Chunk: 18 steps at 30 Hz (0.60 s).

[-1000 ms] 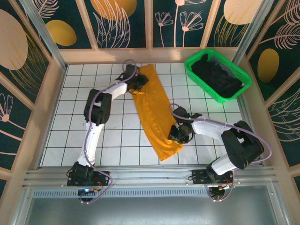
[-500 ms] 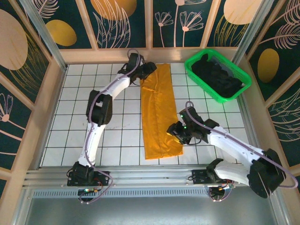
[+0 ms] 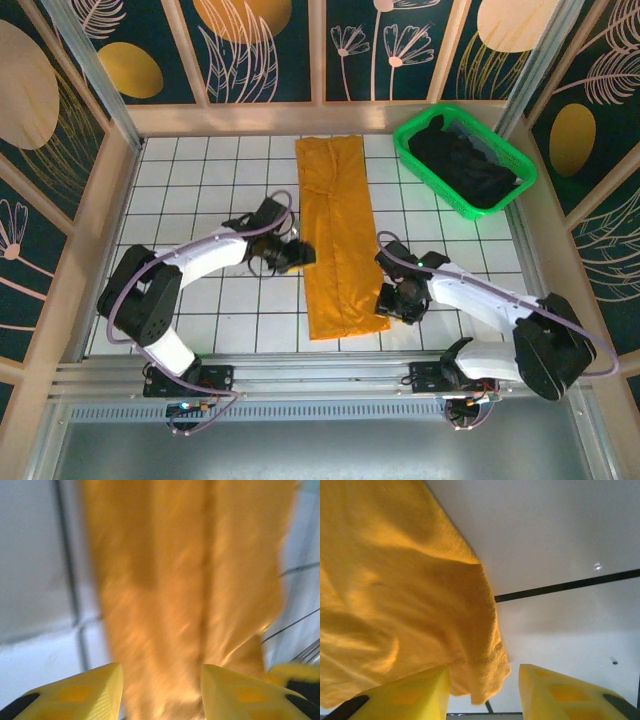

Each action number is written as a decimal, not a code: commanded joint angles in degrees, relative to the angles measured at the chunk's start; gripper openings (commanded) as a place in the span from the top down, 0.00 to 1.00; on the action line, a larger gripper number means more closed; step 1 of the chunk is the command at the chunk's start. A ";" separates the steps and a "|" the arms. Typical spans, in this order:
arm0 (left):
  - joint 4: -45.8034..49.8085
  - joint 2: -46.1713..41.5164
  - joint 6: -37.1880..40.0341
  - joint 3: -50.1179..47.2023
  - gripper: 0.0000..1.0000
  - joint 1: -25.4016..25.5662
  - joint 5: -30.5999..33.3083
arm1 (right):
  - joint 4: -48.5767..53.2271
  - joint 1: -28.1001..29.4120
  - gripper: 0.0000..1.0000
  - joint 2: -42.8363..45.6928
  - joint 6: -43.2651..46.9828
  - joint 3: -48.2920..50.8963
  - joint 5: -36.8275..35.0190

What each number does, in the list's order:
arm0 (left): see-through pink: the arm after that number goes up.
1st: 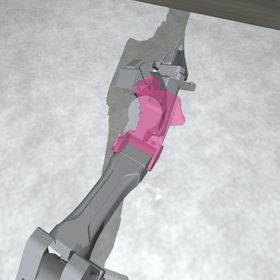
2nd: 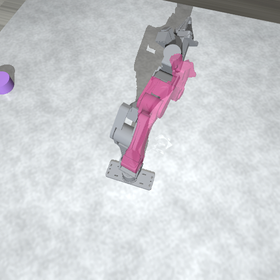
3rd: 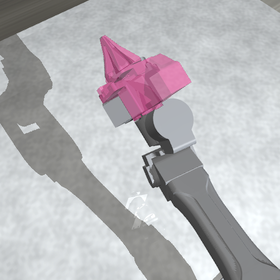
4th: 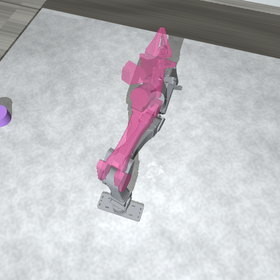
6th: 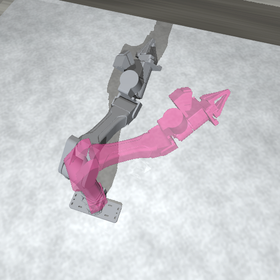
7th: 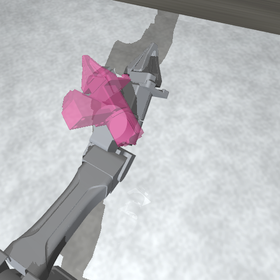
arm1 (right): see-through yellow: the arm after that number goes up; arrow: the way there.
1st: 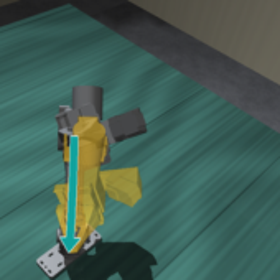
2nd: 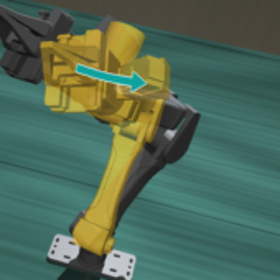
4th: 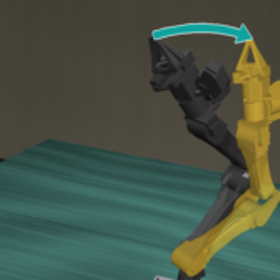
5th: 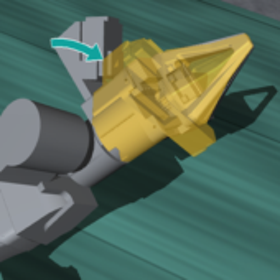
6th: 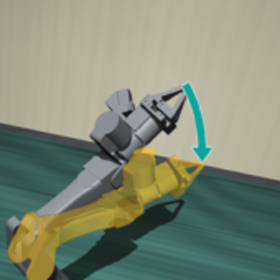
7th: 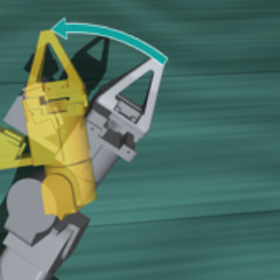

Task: Fold and stack the t-shirts

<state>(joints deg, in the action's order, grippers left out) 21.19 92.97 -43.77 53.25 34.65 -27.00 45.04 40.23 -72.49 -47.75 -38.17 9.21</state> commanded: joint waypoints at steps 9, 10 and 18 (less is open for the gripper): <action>10.95 -7.04 1.81 -7.66 0.52 9.40 -6.59 | -6.01 4.77 0.97 -7.54 0.48 1.65 3.18; 11.64 -7.41 1.41 -8.32 0.52 10.12 -6.57 | -6.06 5.93 1.00 -7.36 -0.22 1.07 3.80; 11.80 -8.24 -0.95 -12.19 0.49 12.23 -6.14 | -7.34 10.22 1.00 -7.33 -3.23 -0.19 9.12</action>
<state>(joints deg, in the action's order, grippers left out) 31.90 84.99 -43.24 41.82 46.37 -32.51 38.22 49.52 -78.94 -49.25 -37.43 15.20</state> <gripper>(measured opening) 0.513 0.052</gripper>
